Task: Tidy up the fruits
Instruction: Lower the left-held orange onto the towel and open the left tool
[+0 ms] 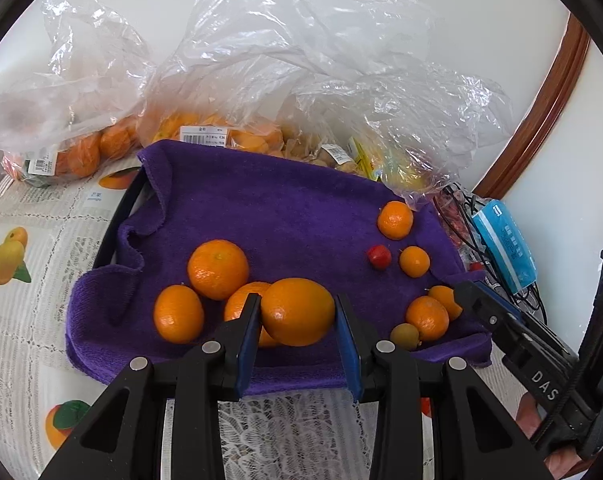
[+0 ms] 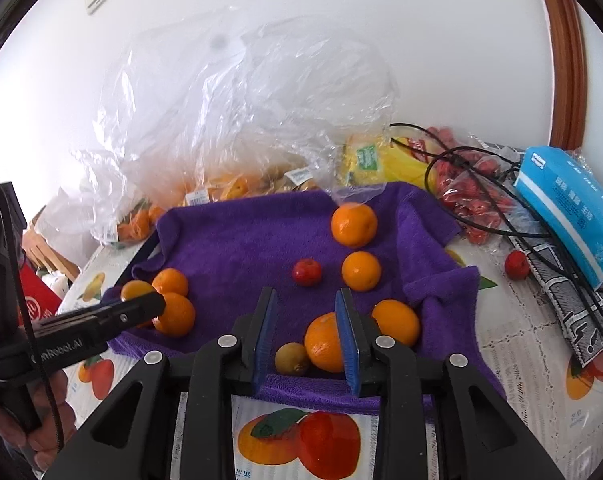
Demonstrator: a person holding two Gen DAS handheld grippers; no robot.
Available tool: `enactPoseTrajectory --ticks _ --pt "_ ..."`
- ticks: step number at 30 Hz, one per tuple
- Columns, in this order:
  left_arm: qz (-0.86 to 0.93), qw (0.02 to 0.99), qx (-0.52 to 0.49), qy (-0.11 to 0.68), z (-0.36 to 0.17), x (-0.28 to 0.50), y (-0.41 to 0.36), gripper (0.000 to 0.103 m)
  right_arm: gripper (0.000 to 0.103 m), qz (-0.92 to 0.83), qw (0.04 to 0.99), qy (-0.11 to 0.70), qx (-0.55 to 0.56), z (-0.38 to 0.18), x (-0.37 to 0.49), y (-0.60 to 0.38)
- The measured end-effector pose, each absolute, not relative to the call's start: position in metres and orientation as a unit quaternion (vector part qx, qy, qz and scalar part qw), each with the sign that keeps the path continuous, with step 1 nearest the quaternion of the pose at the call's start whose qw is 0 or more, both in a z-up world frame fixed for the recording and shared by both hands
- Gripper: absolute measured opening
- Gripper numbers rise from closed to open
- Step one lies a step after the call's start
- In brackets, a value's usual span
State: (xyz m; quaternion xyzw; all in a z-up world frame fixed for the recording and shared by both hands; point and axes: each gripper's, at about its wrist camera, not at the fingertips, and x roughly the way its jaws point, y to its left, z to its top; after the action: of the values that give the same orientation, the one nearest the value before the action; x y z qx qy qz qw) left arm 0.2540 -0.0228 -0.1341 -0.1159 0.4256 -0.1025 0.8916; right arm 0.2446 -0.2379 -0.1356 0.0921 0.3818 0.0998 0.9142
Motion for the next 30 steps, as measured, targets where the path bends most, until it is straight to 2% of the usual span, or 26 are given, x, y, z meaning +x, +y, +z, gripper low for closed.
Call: enactPoseTrajectory --ticks 19,22,24,26,30 --pt "-0.09 0.912 -0.064 0.395 -0.139 0.264 -0.061 0.036 0.035 0.066 0.915 0.384 0.101 -0.135 0.246 -0.256" --pt "-0.09 0.915 -0.067 0.388 -0.139 0.264 -0.063 0.042 0.035 0.067 0.915 0.384 0.102 -0.135 0.246 -0.257" --pt "-0.09 0.916 -0.061 0.386 -0.138 0.263 -0.064 0.055 0.035 0.066 0.915 0.385 0.103 -0.136 0.246 -0.257" --pt "-0.081 0.917 -0.06 0.385 -0.137 0.262 -0.062 0.063 0.035 0.066 0.915 0.384 0.104 -0.136 0.246 -0.258" --pt "-0.072 0.913 -0.079 0.394 -0.138 0.263 -0.052 0.064 0.036 0.064 0.917 0.381 0.1 -0.134 0.244 -0.258"
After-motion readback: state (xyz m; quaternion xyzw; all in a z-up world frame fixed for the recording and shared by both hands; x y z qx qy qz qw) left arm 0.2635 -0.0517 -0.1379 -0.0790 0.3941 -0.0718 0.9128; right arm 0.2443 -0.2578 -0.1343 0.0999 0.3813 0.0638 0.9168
